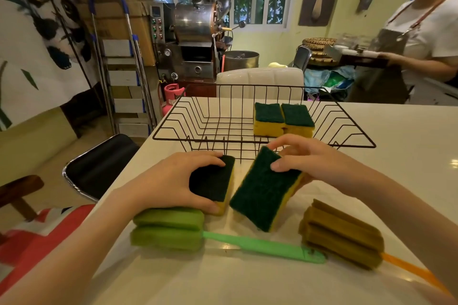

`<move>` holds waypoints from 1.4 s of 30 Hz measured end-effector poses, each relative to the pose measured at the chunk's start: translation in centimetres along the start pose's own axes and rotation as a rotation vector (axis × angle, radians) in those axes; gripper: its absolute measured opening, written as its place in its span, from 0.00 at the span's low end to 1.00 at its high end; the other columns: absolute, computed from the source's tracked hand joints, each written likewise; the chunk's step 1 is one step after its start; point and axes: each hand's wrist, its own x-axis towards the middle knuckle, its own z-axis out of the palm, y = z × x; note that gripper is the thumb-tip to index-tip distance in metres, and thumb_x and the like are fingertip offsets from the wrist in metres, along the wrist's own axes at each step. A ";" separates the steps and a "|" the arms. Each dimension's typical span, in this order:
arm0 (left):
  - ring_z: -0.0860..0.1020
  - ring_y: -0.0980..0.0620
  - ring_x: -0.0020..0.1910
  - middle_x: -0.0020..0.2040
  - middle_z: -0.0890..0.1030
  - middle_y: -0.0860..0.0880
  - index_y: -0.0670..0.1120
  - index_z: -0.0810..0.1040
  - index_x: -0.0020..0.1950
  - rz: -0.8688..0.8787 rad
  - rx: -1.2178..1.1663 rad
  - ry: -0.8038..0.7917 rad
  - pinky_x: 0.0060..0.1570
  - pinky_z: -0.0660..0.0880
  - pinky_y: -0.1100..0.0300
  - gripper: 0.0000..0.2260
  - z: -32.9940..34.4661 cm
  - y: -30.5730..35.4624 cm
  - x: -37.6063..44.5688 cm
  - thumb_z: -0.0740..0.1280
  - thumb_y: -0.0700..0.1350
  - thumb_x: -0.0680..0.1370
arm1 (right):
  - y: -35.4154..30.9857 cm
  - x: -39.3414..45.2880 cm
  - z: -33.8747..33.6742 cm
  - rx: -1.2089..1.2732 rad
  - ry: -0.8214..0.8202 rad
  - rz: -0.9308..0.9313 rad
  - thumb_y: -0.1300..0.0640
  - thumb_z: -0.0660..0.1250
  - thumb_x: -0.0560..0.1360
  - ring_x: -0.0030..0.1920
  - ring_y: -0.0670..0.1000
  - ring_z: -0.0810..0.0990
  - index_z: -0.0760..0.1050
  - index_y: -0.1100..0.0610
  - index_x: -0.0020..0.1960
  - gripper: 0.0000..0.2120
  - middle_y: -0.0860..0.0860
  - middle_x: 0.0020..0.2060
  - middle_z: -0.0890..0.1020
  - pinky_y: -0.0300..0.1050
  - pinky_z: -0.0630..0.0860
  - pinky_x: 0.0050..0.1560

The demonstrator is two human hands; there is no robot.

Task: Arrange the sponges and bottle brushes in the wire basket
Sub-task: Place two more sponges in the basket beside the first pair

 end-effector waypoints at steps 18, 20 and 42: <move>0.59 0.67 0.66 0.68 0.60 0.66 0.62 0.68 0.63 0.001 -0.110 -0.009 0.64 0.60 0.67 0.31 0.3 0.1 0.0 0.73 0.62 0.62 | 1.1 0.2 1.1 -0.677 0.195 -0.155 0.42 0.61 0.73 0.53 0.47 0.76 0.72 0.50 0.59 0.19 0.48 0.55 0.79 0.47 0.77 0.54; 0.56 0.67 0.67 0.67 0.57 0.67 0.64 0.66 0.61 0.011 -0.102 -0.018 0.61 0.57 0.72 0.30 0.3 0.1 0.0 0.72 0.62 0.62 | 0.2 -0.5 1.7 -0.673 0.188 -0.149 0.36 0.59 0.69 0.54 0.47 0.75 0.71 0.49 0.59 0.25 0.47 0.55 0.78 0.49 0.76 0.55; 0.70 0.63 0.56 0.55 0.73 0.61 0.62 0.71 0.50 -0.001 -0.136 -0.146 0.55 0.70 0.68 0.23 -2.5 0.8 1.8 0.74 0.58 0.59 | -2.0 -1.4 2.3 -0.777 0.002 -0.156 0.45 0.73 0.61 0.51 0.46 0.74 0.67 0.48 0.61 0.31 0.46 0.52 0.75 0.42 0.78 0.49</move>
